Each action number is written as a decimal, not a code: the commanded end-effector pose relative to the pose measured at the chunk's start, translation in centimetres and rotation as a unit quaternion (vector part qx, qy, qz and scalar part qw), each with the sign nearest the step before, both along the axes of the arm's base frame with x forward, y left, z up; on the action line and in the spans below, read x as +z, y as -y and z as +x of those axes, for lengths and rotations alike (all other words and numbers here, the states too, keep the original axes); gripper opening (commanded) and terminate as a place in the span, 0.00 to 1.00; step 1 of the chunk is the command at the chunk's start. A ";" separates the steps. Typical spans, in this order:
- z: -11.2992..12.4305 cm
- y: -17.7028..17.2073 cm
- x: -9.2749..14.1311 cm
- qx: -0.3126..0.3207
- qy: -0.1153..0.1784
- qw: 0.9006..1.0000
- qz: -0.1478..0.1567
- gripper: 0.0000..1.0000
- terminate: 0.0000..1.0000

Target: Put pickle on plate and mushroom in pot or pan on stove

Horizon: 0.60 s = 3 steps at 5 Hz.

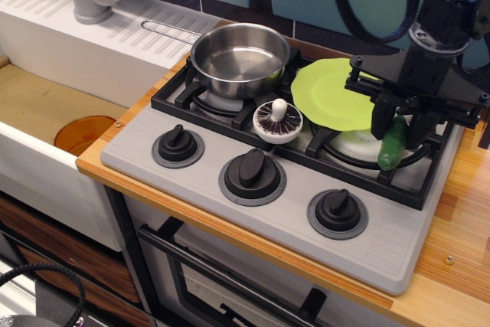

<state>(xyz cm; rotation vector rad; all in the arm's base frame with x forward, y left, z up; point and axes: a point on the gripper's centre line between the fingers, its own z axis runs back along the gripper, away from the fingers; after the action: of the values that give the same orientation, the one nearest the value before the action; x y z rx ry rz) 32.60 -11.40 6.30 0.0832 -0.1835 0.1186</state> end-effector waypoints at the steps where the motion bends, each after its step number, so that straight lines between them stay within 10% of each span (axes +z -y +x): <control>1: 2.4 -1.3 3.5 -0.025 0.048 0.999 -0.009 0.00 0.00; 3: 4.9 -4.7 4.4 -0.057 0.049 0.997 -0.006 0.00 0.00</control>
<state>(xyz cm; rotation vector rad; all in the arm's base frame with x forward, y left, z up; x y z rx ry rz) 36.60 -6.62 9.00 0.0616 -0.2355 0.0060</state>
